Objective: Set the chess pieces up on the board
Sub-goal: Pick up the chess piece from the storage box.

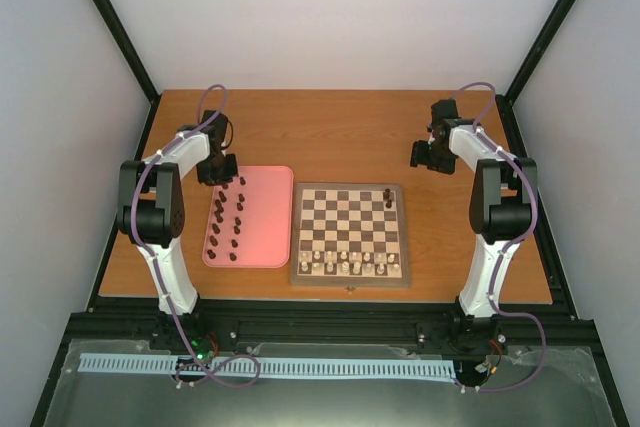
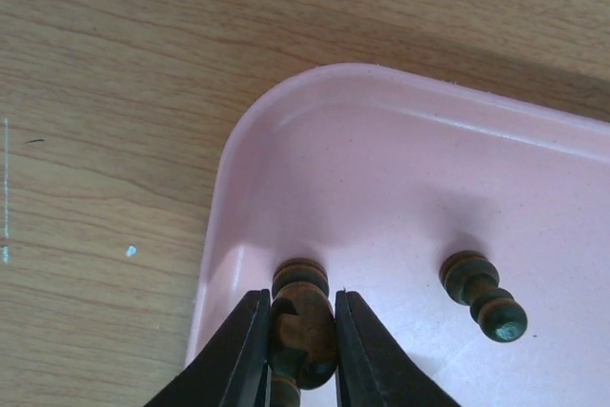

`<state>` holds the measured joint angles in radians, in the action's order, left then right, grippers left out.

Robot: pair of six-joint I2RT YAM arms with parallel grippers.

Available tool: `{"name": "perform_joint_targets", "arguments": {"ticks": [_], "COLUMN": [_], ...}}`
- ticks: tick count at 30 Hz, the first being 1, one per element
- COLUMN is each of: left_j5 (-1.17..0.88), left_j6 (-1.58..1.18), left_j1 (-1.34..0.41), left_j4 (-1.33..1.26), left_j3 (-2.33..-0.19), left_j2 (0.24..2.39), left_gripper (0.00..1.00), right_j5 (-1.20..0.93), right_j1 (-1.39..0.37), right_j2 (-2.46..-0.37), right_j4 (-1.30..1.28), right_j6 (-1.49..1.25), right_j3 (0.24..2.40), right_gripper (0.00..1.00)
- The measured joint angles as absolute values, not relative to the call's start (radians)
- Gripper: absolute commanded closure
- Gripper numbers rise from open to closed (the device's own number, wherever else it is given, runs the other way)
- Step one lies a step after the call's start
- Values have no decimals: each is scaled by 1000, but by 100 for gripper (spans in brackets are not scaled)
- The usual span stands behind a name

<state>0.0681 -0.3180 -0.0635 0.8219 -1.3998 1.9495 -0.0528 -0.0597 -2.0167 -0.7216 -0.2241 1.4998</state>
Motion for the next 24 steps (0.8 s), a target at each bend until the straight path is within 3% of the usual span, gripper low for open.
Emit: {"name": "perform_joint_targets", "arguments": {"ticks": [16, 24], "left_j5": [73, -22], "left_j6": [-318, -358], "left_j1": [-80, -332], "left_j4": [941, 1011], "left_j3": [-1613, -1828], "left_j2": [1893, 1932], "left_gripper": [93, 92], "right_j5": [-52, -40], "right_j1": [-60, -60], "right_j2": [-2017, -2017], "right_j4": [-722, -723], "right_j6": [-223, -224], "right_j3": [1500, 1500], "right_gripper": [28, 28]}}
